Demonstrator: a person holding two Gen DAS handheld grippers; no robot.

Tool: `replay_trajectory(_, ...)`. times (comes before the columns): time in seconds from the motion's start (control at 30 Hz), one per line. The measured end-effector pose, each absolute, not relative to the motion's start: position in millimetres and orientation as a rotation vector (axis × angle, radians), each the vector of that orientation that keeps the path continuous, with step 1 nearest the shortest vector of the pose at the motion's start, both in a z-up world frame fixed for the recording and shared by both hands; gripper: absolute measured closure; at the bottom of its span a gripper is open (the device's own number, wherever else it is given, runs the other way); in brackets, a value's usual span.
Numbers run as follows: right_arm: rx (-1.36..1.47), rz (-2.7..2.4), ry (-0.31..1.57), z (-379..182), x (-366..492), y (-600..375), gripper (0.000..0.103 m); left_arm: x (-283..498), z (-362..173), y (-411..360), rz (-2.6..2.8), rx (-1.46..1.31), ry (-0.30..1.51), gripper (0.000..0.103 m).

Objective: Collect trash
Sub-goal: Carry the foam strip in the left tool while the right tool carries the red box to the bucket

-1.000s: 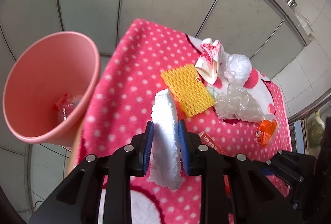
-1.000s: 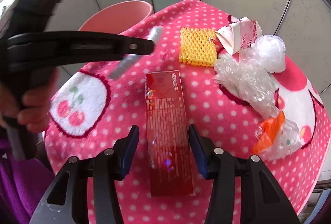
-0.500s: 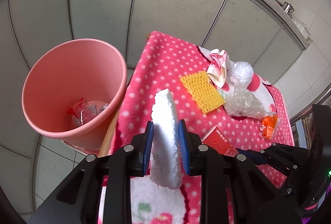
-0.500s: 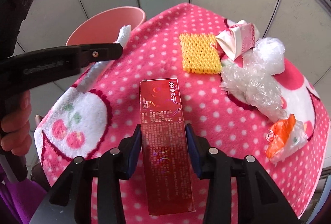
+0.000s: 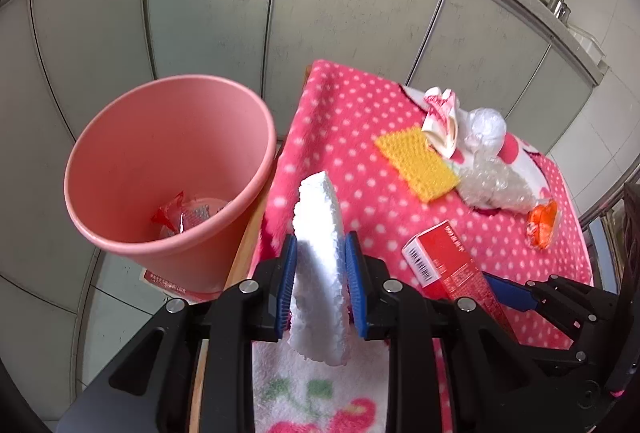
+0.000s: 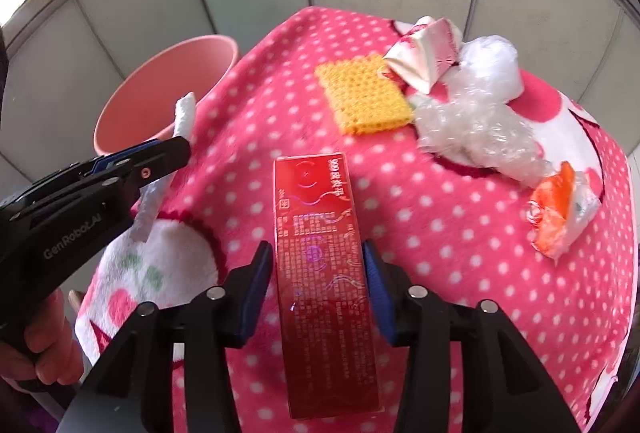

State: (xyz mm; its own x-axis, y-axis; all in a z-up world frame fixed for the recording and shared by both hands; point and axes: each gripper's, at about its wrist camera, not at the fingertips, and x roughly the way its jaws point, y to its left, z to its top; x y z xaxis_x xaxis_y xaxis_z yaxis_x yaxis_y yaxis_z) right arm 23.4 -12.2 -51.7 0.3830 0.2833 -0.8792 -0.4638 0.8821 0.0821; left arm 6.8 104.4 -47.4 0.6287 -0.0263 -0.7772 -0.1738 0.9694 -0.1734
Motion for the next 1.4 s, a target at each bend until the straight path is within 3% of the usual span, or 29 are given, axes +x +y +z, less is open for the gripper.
replay_trajectory(0.4,-0.216,0.478,1.090,-55,33,1,0.055,6,-54,112,0.085,-0.239,0.887,0.079)
replay_trajectory(0.6,-0.197,0.477,1.084,-62,48,10,0.062,5,-53,119,0.085,-0.253,0.869,0.079)
replay_trajectory(0.83,-0.142,0.516,1.032,-50,58,15,0.062,2,-46,129,0.070,-0.273,0.810,0.091)
replay_trajectory(1.4,-0.077,0.653,0.919,-11,76,68,0.062,-4,-23,186,0.168,-0.327,0.650,0.092)
